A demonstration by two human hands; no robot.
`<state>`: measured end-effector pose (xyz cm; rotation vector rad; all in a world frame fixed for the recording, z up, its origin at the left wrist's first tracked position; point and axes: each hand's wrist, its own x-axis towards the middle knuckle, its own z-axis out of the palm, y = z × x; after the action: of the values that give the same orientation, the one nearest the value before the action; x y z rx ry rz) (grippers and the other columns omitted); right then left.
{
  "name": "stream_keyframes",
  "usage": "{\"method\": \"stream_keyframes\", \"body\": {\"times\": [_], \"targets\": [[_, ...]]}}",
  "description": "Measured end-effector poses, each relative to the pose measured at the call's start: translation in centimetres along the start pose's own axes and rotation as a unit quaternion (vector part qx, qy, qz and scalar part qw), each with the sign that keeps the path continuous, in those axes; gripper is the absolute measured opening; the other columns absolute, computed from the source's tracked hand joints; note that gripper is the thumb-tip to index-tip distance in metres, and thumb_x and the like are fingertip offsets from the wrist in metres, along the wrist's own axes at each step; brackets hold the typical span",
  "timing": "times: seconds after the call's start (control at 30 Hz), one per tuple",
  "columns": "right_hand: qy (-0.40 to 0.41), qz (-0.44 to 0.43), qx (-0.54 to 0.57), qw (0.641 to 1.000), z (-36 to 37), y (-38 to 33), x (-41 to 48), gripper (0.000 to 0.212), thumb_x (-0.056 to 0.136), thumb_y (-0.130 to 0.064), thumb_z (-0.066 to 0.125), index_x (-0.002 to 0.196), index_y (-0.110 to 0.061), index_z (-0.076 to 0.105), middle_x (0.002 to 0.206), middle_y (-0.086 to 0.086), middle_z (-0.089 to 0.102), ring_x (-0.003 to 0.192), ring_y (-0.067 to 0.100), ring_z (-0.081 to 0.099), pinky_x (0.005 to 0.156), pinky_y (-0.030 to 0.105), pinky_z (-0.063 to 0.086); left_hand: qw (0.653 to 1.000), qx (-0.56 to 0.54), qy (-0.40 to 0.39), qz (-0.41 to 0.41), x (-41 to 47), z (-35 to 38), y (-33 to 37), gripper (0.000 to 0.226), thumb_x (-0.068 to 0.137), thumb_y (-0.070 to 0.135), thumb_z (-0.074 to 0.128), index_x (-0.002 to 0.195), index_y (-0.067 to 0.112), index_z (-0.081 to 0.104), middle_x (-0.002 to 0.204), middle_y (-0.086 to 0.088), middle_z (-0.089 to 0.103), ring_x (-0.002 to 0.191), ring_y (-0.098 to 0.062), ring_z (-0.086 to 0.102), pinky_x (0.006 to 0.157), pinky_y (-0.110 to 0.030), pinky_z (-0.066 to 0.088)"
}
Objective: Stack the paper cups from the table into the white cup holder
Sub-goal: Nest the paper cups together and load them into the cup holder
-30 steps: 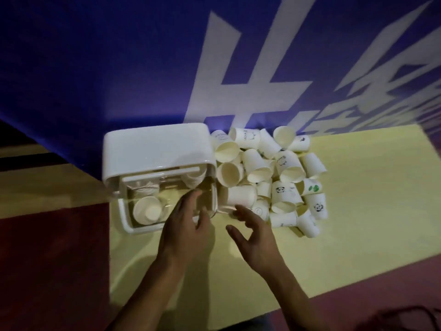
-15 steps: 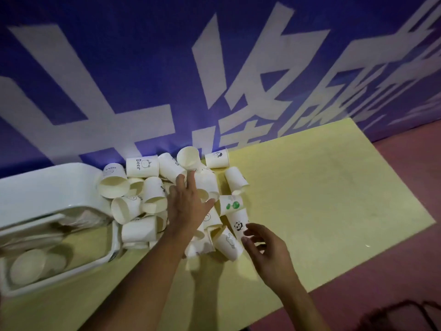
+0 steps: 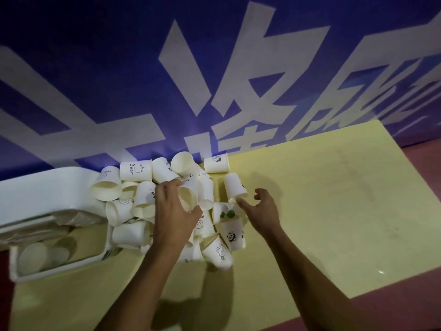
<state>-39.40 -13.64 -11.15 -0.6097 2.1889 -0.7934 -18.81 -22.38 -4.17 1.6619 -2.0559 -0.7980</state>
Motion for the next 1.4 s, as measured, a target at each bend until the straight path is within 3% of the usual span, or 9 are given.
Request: {"method": "stream_keyframes", "body": {"times": [0.1,0.2,0.3,0.47,0.6,0.8,1.03,1.2,1.4], "targets": [[-0.047,0.079,-0.017,0.996,2.1,-0.3,3.8,0.108,0.068,-0.066,0.081,0.149,-0.005,0.041,0.142,0.018,0.053,0.127,0.035,0.056,0.101,0.048,0.051,1.000,0.009,-0.009,0.014,-0.3,-0.6,0.2,0.080,0.073,0.020,0.087,0.142,0.032,0.047,0.138,0.004,0.038,0.121,-0.015,0.047,0.091,-0.025,0.040],[-0.068,0.110,-0.041,0.991,3.9,0.3,6.0,0.119,0.045,-0.083,0.066,0.134,-0.005,0.054,0.126,0.015,0.061,0.114,0.035,0.062,0.096,0.050,0.055,1.000,-0.012,-0.013,0.011,-0.5,-1.2,-0.3,0.082,0.074,0.024,0.086,0.145,0.030,0.044,0.140,0.005,0.044,0.122,-0.015,0.049,0.092,-0.027,0.042],[-0.050,0.108,-0.021,0.993,4.5,0.3,6.3,0.104,0.053,-0.076,0.070,0.127,-0.003,0.057,0.121,0.015,0.064,0.108,0.034,0.064,0.093,0.049,0.056,0.999,-0.035,-0.006,0.015,-0.8,-1.9,-1.1,0.079,0.075,0.027,0.088,0.142,0.023,0.047,0.139,0.003,0.050,0.120,-0.006,0.047,0.094,-0.022,0.040],[0.054,-0.011,0.042,0.998,2.1,-1.0,3.1,0.075,0.076,-0.033,0.087,0.134,-0.005,0.049,0.119,0.006,0.060,0.108,0.029,0.062,0.075,0.029,0.047,0.998,-0.054,0.000,0.042,-1.0,-3.4,-2.5,0.073,0.074,0.029,0.091,0.136,0.018,0.055,0.135,0.003,0.054,0.120,-0.004,0.047,0.095,0.004,0.028],[0.073,-0.129,0.036,0.988,0.0,-3.3,-1.6,0.088,0.071,-0.043,0.090,0.142,-0.019,0.044,0.129,-0.006,0.054,0.113,0.017,0.056,0.091,0.034,0.051,0.996,-0.071,0.007,0.052,-2.0,-5.7,-3.5,0.073,0.073,0.035,0.090,0.137,0.020,0.058,0.138,0.006,0.053,0.123,-0.002,0.045,0.095,0.005,0.027],[0.040,-0.261,0.025,0.964,1.4,-8.4,-9.8,0.069,0.071,-0.043,0.091,0.128,-0.034,0.051,0.118,-0.021,0.056,0.106,-0.008,0.053,0.083,0.002,0.037,0.993,-0.109,0.014,0.044,-3.8,-10.1,-6.9,0.075,0.070,0.042,0.090,0.136,0.024,0.060,0.138,0.010,0.053,0.125,-0.006,0.049,0.094,-0.001,0.034],[-0.024,-0.302,0.052,0.952,11.8,-13.9,-17.8,0.073,0.068,-0.053,0.089,0.130,-0.042,0.052,0.123,-0.032,0.053,0.112,0.003,0.056,0.087,0.022,0.049,0.991,-0.120,0.020,0.046,-5.7,-17.8,-15.8,0.073,0.073,0.048,0.082,0.137,0.020,0.061,0.139,0.012,0.052,0.123,0.008,0.045,0.094,0.003,0.031],[-0.062,-0.311,0.036,0.948,20.6,-16.9,-22.3,0.076,0.067,-0.061,0.085,0.133,-0.038,0.054,0.124,-0.026,0.055,0.104,0.003,0.058,0.073,0.014,0.047,0.989,-0.135,0.054,0.018,-7.2,-23.9,-24.3,0.075,0.074,0.057,0.076,0.139,0.023,0.059,0.141,0.014,0.051,0.130,0.006,0.045,0.095,-0.003,0.038],[-0.091,-0.297,0.052,0.949,27.3,-19.0,-25.6,0.070,0.067,-0.052,0.087,0.129,-0.038,0.058,0.125,-0.024,0.058,0.102,0.006,0.060,0.069,0.012,0.048,0.986,-0.104,0.124,-0.033,-6.9,-27.0,-32.4,0.071,0.069,0.021,0.092,0.133,0.012,0.063,0.135,0.004,0.055,0.121,-0.001,0.048,0.098,0.000,0.031]]}}
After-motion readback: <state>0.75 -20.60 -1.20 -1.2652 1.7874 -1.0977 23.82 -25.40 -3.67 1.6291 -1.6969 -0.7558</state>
